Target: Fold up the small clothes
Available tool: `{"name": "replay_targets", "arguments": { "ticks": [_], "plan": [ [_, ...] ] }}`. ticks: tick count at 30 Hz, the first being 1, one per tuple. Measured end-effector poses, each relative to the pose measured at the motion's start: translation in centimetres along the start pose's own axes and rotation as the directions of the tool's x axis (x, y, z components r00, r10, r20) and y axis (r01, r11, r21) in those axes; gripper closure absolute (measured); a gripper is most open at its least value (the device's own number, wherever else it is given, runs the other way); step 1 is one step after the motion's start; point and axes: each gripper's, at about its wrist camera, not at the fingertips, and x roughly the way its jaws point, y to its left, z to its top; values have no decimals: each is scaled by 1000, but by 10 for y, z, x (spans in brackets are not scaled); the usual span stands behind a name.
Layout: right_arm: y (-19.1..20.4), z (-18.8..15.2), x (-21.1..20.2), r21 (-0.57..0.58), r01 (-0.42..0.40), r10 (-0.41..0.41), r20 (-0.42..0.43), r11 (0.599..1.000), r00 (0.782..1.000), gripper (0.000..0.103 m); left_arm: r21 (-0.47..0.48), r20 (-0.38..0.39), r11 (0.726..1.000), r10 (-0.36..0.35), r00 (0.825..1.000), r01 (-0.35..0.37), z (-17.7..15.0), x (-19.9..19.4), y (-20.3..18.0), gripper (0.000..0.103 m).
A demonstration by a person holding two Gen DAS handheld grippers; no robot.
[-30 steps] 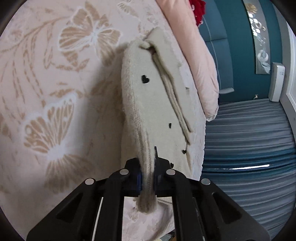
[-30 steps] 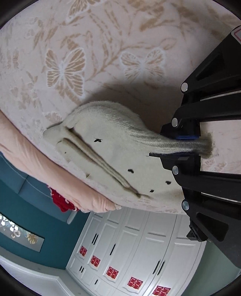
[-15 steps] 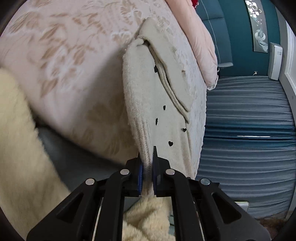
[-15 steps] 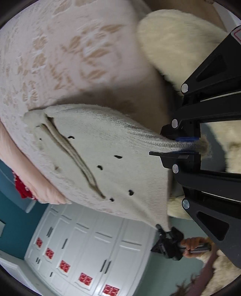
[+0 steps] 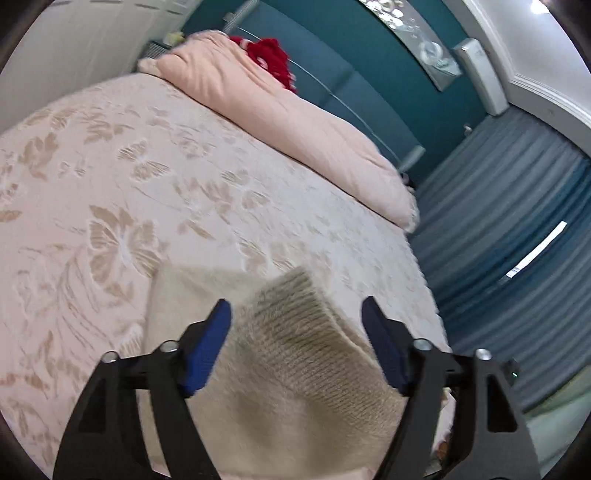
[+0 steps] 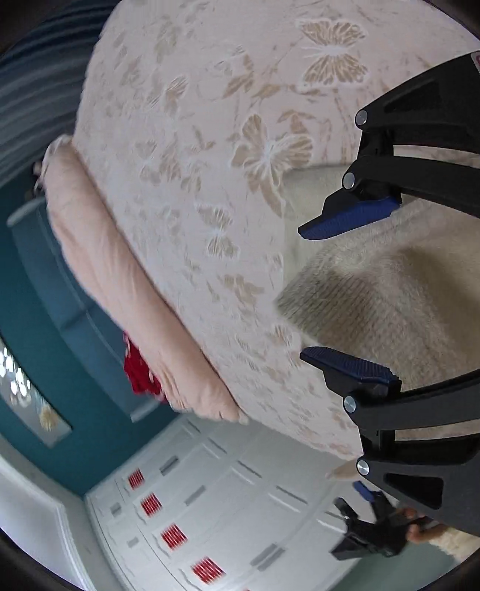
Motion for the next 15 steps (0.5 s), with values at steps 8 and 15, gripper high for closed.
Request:
{"name": "replay_targets", "arguments": {
  "ticks": [8, 15],
  "plan": [
    [-11, -20, 22, -129, 108, -118, -75, 986, 990, 38, -151, -99, 985, 64, 993, -78, 0, 39, 63, 10],
    [-10, -38, 101, -325, 215, -295, -219, 921, 930, 35, -53, -267, 990, 115, 957, -134, -33, 115, 68, 10]
  ]
}}
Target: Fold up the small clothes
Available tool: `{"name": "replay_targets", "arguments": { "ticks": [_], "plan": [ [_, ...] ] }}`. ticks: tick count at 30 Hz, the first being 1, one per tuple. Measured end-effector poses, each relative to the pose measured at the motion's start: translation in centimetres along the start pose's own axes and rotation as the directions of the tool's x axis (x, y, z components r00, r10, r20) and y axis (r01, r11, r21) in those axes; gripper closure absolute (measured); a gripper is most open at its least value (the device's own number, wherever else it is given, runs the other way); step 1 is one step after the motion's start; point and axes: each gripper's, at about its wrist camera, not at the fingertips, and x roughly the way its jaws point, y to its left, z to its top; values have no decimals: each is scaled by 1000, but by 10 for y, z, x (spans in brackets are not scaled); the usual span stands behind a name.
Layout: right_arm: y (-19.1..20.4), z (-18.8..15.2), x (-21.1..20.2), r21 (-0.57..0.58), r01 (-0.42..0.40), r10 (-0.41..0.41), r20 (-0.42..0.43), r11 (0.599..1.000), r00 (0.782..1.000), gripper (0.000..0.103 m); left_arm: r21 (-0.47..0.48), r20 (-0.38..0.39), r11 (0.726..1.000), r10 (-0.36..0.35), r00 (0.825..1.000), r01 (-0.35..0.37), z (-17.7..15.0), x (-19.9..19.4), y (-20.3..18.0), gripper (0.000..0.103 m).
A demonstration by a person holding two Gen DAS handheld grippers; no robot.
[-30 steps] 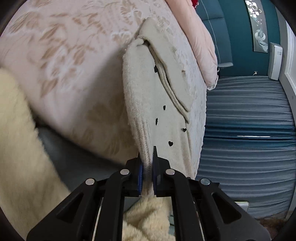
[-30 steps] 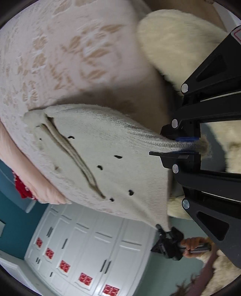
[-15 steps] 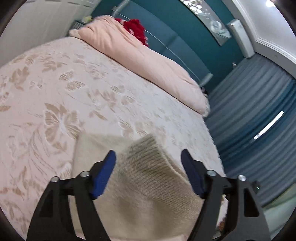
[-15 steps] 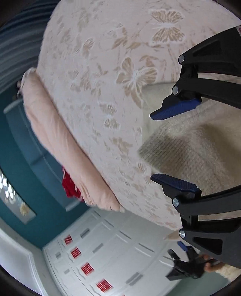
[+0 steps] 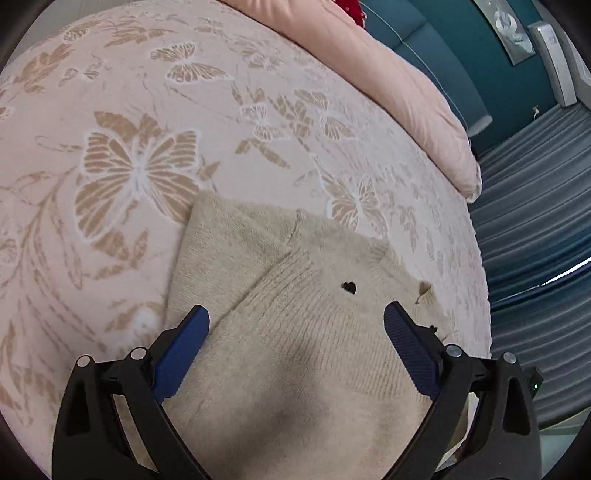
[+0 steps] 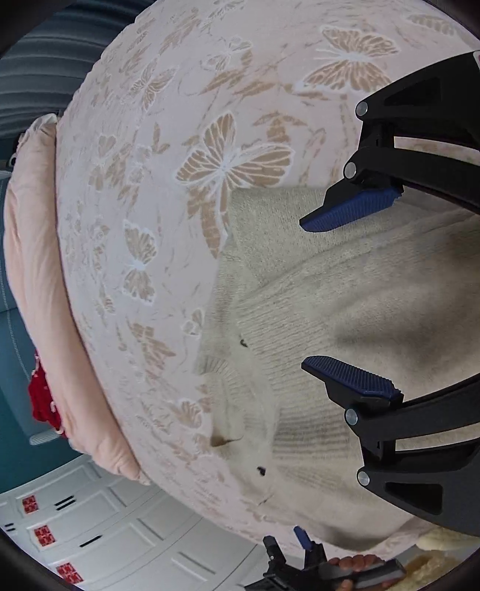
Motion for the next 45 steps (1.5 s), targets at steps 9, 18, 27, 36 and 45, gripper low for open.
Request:
{"name": "replay_targets", "arguments": {
  "ticks": [9, 18, 27, 36, 45],
  "plan": [
    [11, -6, -8, 24, -63, 62, 17, 998, 998, 93, 133, -45, 991, -6, 999, 12, -5, 4, -19, 94],
    [1, 32, -118, 68, -185, 150, 348, 980, 926, 95, 114, 238, 986, -148, 960, 123, 40, -102, -45, 103],
    [-40, 22, 19, 191, 26, -24, -11, 981, 1000, 78, 61, -14, 998, 9, 1000, -9, 36, -8, -25, 35],
    [-23, 25, 37, 131, 44, -37, -55, 990, 998, 77, 123, -65, 987, 110, 992, -102, 22, 45, -21, 42],
    [-8, 76, -50, 148, -125, 83, 261, 981, 962, 92, 145, 128, 989, 5, 992, -24, 69, -21, -57, 93]
  ]
}}
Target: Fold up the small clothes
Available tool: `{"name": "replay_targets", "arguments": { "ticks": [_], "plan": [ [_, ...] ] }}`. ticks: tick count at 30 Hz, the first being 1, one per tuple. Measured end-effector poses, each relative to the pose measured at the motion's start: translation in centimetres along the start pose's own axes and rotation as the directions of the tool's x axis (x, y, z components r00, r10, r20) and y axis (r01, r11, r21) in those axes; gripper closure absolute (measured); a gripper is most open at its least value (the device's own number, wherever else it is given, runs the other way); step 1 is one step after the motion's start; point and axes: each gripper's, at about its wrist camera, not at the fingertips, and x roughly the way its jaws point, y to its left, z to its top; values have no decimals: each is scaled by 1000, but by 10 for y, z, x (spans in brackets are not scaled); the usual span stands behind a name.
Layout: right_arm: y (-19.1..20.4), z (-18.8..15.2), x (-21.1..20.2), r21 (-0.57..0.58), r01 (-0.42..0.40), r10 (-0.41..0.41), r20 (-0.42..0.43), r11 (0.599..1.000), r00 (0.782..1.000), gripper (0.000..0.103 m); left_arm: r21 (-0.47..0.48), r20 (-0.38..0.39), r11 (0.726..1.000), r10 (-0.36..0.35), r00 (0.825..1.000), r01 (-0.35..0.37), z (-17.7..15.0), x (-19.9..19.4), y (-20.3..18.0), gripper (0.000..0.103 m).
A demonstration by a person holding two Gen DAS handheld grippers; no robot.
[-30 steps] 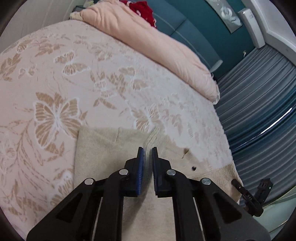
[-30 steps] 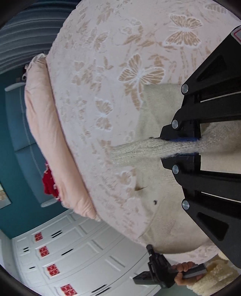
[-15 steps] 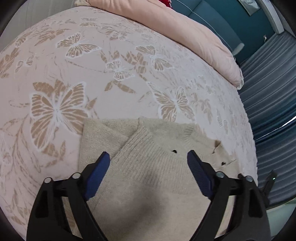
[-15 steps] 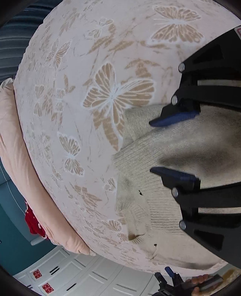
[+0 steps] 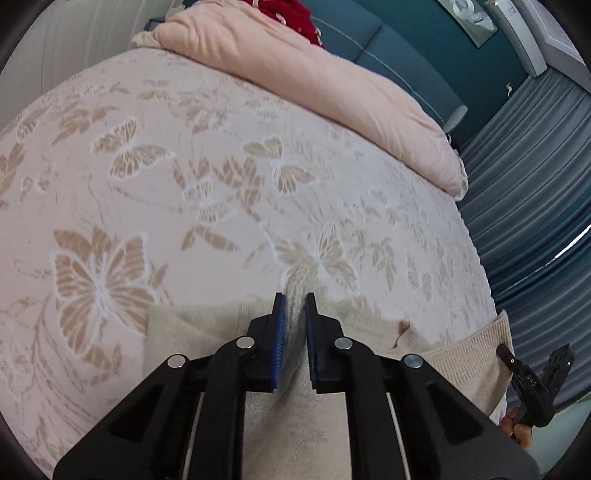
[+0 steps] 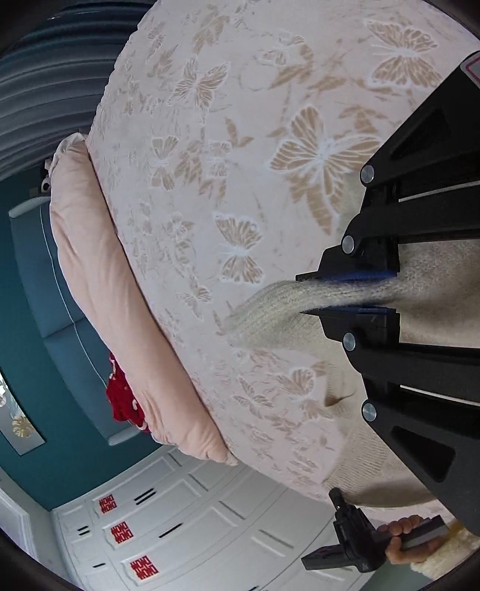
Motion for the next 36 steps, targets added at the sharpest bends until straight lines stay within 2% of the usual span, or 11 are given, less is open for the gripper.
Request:
{"name": "replay_targets", "arguments": {
  "ticks": [2, 5, 6, 9, 13, 17, 20, 26, 30, 33, 36],
  "plan": [
    [-10, 1, 31, -21, 88, -89, -63, 996, 994, 84, 29, 9, 995, 95, 995, -95, 10, 13, 1, 91],
    [-42, -27, 85, -62, 314, -319, -236, 947, 918, 91, 48, -68, 969, 244, 967, -241, 3, 54, 26, 92],
    [-49, -34, 82, -34, 321, -319, -248, 946, 915, 91, 13, -113, 969, 246, 963, -246, -2, 60, 37, 92],
    [-34, -48, 23, 11, 233, -231, -113, 972, 967, 84, -130, -83, 984, 114, 990, -124, -23, 32, 54, 86],
    [30, -84, -29, -75, 24, -31, -102, 997, 994, 84, -78, 7, 997, 11, 1000, -10, -58, -21, 20, 59],
    [100, -140, -9, -71, -231, 203, -276, 970, 940, 89, -48, -58, 990, -138, 989, 135, -114, -25, -28, 49],
    [131, -176, 30, -166, -206, 137, -352, 964, 926, 96, -20, -155, 996, -87, 984, 84, -154, 2, -41, 50],
    [42, -155, 14, 27, -11, 18, -258, 1000, 966, 103, 80, -141, 996, 46, 989, -35, -164, 7, -20, 61],
    [-29, -155, -5, 30, 150, -138, -247, 988, 959, 103, -31, -147, 999, 13, 989, -17, -152, 10, 16, 62],
    [-65, -153, -26, 226, 95, -39, -239, 970, 970, 103, -41, -141, 999, 26, 990, -32, -149, 11, 25, 75],
    [-51, -148, -45, 70, 169, -155, -173, 983, 973, 103, -24, -136, 999, 39, 990, -42, -150, 9, 24, 75]
  ]
}}
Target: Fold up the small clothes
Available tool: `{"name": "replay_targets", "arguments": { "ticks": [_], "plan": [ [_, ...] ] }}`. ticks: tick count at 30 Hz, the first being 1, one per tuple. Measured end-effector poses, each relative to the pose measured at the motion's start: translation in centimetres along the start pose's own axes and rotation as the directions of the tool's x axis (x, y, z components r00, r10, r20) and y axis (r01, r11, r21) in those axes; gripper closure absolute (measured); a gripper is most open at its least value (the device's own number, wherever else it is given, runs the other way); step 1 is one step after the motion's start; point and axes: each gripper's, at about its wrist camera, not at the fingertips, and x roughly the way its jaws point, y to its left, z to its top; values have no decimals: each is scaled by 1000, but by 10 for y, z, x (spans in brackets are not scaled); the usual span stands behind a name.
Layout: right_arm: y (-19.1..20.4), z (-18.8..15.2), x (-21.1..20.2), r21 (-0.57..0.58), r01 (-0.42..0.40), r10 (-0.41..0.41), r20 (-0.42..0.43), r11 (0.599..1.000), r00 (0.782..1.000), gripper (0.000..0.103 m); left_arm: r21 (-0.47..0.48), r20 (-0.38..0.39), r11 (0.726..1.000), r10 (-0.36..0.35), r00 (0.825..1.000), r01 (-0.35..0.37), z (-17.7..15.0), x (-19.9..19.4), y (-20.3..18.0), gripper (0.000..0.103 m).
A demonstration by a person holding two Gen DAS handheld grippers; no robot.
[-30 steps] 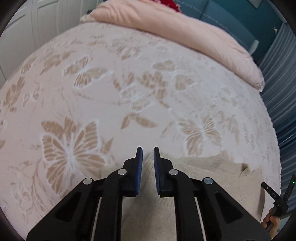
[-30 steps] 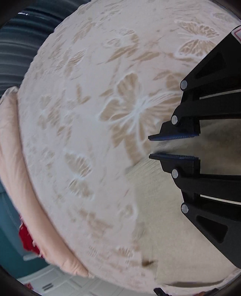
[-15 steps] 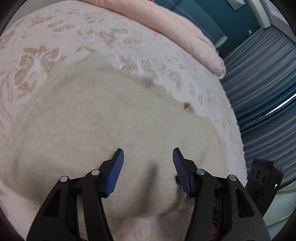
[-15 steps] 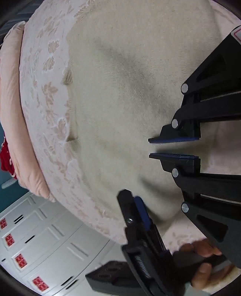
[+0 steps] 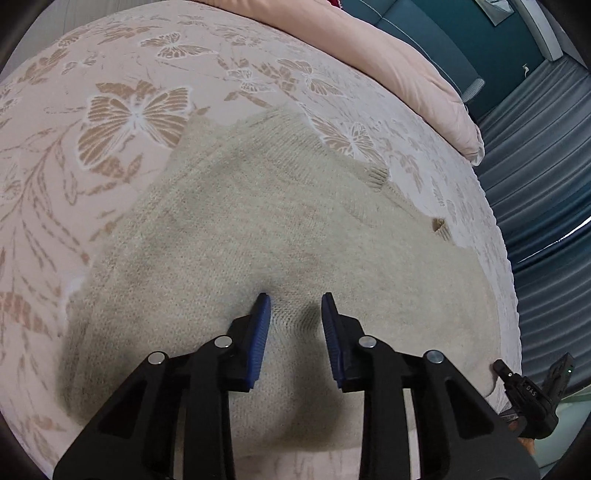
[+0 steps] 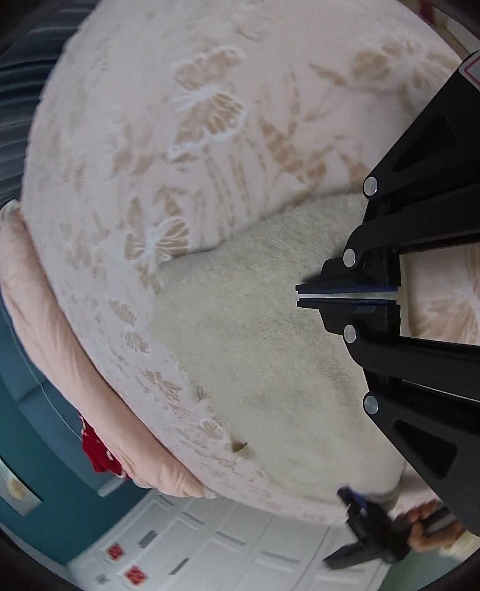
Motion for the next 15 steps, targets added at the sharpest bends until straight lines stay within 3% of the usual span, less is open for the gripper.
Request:
{"name": "replay_targets", "arguments": {
  "ticks": [1, 2, 4, 5, 6, 8, 12, 15],
  "plan": [
    [-7, -4, 16, -31, 71, -73, -53, 997, 996, 103, 5, 3, 1000, 5, 1000, -5, -1, 0, -1, 75],
    [-19, -7, 26, -5, 68, -68, -84, 998, 994, 103, 8, 5, 1000, 10, 1000, -10, -1, 0, -2, 75],
    [-21, 0, 12, 45, 51, -48, -64, 998, 997, 103, 7, 3, 1000, 22, 1000, -22, 0, -4, -6, 74],
    [-12, 4, 1, 34, 66, -64, -40, 997, 997, 92, 3, 6, 1000, 23, 1000, -23, 0, -8, -8, 70],
    [4, 9, -9, 10, 34, -33, -6, 999, 999, 91, -2, 14, 1000, 25, 1000, -25, 1, -12, -9, 65],
    [49, 18, -14, -77, -54, 54, -4, 996, 999, 91, -15, 53, 999, 47, 997, -47, 1, -21, -10, 43],
    [142, 26, 28, -269, -167, 146, -97, 949, 985, 91, -55, 58, 996, 74, 996, -70, 1, -19, -3, 39],
    [183, 23, 106, -344, -135, 52, -240, 929, 969, 93, -49, 55, 996, 74, 996, -71, 2, -21, -5, 39]
  ]
}}
